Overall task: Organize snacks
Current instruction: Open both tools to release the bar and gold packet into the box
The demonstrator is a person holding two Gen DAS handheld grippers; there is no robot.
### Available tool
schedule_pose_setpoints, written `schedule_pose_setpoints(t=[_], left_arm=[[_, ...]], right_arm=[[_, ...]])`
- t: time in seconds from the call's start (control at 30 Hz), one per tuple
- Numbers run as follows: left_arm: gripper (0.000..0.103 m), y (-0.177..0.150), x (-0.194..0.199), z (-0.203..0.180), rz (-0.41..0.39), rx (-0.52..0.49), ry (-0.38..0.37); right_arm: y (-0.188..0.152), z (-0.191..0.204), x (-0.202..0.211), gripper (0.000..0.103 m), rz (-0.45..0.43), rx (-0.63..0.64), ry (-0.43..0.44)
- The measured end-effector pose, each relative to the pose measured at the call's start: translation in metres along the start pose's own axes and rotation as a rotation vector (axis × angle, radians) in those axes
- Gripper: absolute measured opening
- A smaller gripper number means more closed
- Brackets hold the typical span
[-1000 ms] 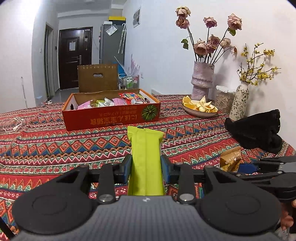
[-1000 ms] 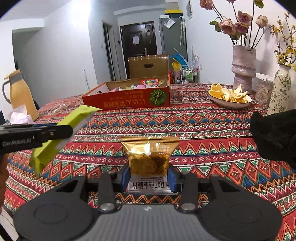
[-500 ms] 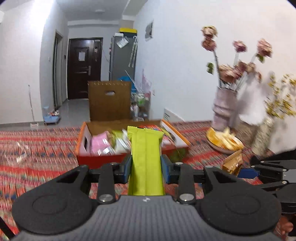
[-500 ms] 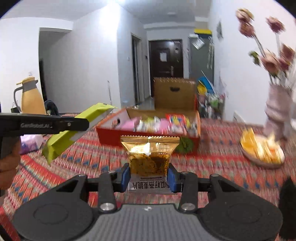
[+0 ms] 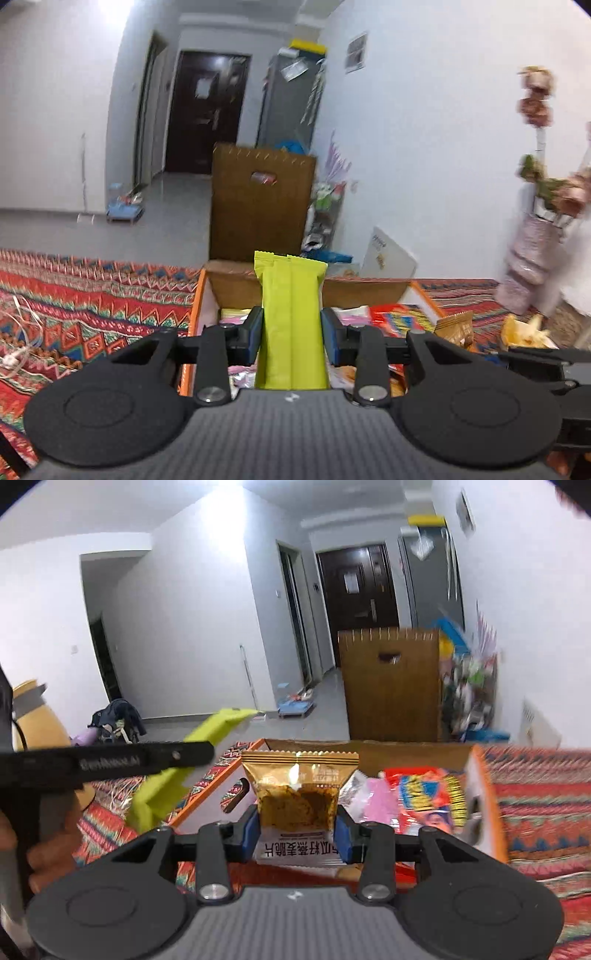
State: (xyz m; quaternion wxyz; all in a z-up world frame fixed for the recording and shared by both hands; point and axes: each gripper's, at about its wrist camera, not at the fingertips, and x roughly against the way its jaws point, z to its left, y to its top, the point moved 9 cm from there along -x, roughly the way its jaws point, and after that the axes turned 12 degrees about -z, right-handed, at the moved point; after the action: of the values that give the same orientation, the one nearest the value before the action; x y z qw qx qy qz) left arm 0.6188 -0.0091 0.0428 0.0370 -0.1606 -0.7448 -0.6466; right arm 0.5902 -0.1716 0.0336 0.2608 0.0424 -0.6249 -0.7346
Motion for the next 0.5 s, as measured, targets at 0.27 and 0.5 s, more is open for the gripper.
schedule_pose_setpoints(t=[0.27,0.5], left_arm=[[0.034,-0.043,-0.066,0.022,0.114,0.001,0.037],[0.057,-0.059,-0.068,0.022,0.137,-0.018,0.04]], right_arm=[[-0.039,-0.019,-0.083,0.042,0.159,-0.076,-0.038],[-0.064,-0.006,-0.094,0.088,0.199,-0.082,-0.032]])
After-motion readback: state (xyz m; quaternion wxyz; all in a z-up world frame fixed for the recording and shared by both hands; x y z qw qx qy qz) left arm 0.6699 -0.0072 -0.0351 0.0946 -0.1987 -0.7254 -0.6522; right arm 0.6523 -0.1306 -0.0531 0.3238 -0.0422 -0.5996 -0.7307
